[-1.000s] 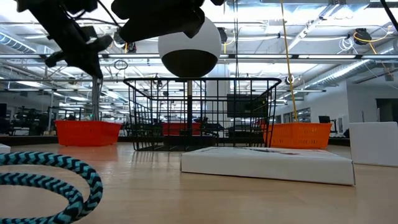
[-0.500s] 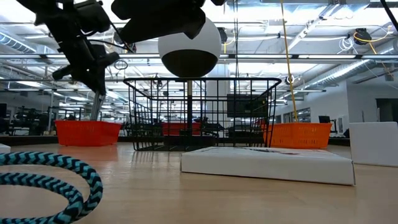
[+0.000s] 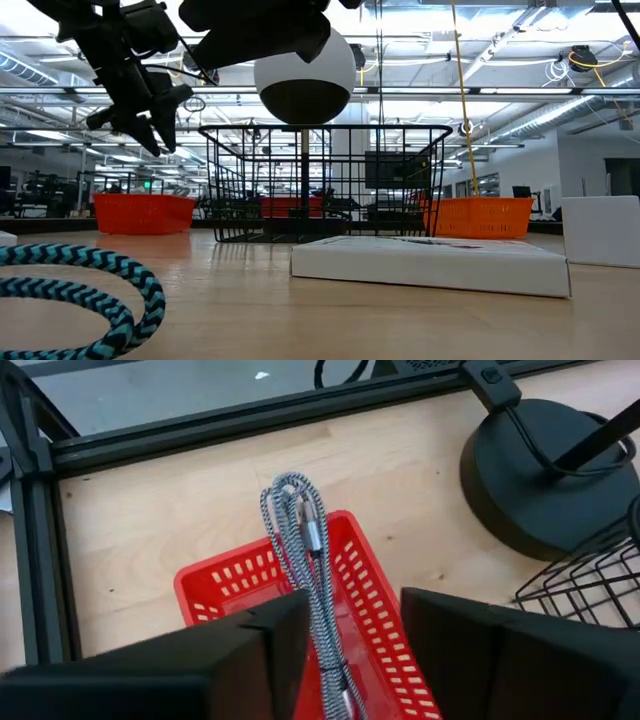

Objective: Pick and place items into bin
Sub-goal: Put the white black USB cable into the red bin, then put the blue black USB cable into the red bin

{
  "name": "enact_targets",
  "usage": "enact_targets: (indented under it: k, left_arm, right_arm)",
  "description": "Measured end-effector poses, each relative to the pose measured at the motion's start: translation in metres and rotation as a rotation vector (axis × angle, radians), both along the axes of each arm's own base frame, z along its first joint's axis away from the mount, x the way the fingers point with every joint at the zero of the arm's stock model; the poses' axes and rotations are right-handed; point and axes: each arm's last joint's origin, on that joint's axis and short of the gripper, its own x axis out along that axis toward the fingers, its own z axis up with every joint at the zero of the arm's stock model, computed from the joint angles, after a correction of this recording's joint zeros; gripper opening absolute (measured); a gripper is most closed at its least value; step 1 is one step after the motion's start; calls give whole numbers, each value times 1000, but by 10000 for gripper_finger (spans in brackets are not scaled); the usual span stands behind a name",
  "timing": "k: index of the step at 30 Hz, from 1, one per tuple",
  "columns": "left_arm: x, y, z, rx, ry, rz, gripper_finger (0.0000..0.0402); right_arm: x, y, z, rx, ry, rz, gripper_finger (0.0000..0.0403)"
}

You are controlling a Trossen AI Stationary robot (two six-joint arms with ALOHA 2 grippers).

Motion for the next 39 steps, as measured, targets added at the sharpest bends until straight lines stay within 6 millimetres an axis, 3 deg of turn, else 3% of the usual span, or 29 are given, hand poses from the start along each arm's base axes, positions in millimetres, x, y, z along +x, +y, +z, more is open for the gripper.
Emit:
enact_targets:
  k: [5,10,17,25,29,39]
  left_arm:
    - [1,-2,0,-21,-5,-65,225]
    - [5,-12,4,-31,-54,-170,243]
    - [6,-38,16,-14,-139,-310,231]
    - [9,-68,30,57,-254,-407,219]
    - [15,-75,36,114,-312,-440,219]
    - [21,-83,42,134,-392,-482,218]
  right_arm:
    - [0,1,0,0,0,2,169]
    - [-3,1,-12,9,-17,6,169]
    - [-8,0,-34,59,-28,-23,169]
    - [-12,16,-30,85,-95,3,169]
    - [-12,20,-29,93,-122,-6,169]
    - [-9,30,-60,166,-47,-6,169]
